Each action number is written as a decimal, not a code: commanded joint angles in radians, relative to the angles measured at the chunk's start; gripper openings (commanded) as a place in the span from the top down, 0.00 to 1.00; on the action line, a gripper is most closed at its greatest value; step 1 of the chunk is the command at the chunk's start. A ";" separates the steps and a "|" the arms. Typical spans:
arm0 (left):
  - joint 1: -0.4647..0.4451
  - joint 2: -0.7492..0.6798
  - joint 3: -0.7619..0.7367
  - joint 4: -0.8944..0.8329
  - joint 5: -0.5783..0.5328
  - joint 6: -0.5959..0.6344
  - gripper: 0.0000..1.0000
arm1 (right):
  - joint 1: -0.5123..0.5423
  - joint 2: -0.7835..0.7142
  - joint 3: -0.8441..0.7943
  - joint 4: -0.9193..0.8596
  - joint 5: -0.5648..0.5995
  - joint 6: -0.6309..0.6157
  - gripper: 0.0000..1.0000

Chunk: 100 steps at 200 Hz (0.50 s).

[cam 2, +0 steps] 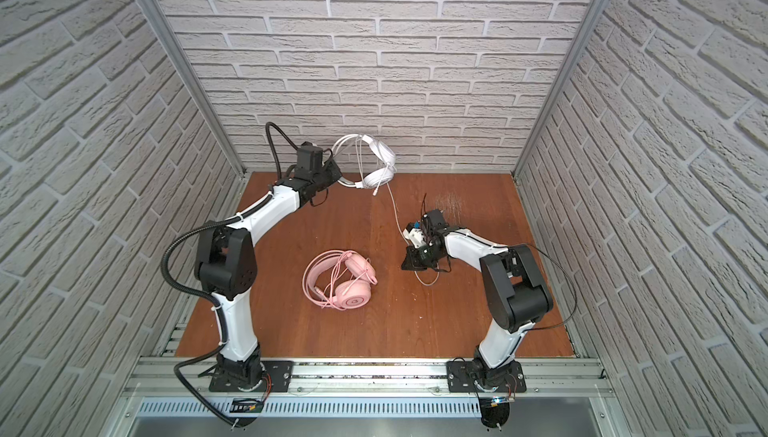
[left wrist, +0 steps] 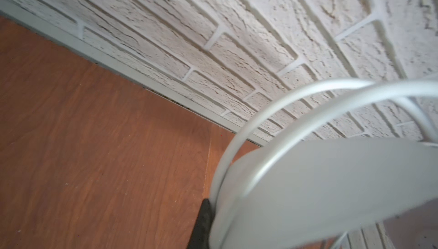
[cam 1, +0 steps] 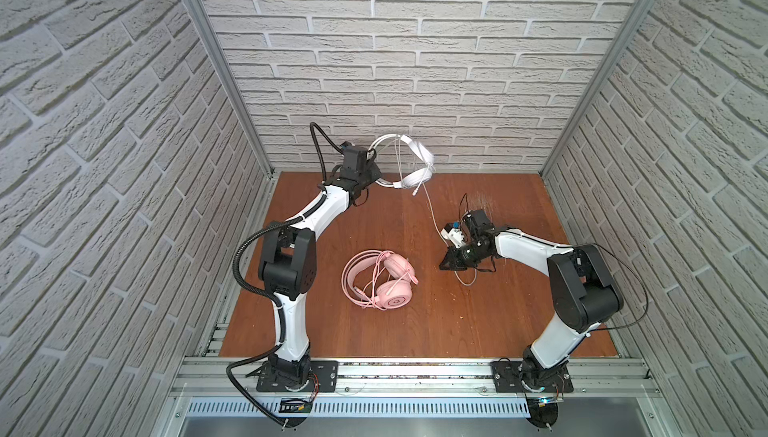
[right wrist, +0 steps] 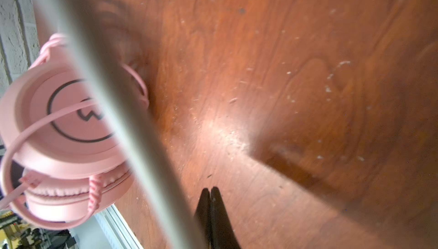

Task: Wrap the headphones
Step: 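Carry the grey cable with the right gripper up toward the white headset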

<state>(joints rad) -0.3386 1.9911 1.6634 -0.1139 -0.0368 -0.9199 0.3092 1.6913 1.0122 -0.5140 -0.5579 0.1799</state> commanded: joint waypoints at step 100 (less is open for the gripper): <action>-0.024 0.054 0.133 -0.138 -0.127 -0.079 1.00 | 0.261 -0.005 0.274 -0.332 0.115 -0.183 0.95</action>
<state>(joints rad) -0.3504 2.0300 1.7241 -0.2459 -0.1284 -0.9688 0.5350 1.6833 1.2259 -0.7620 -0.4591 0.0566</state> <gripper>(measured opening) 0.087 0.057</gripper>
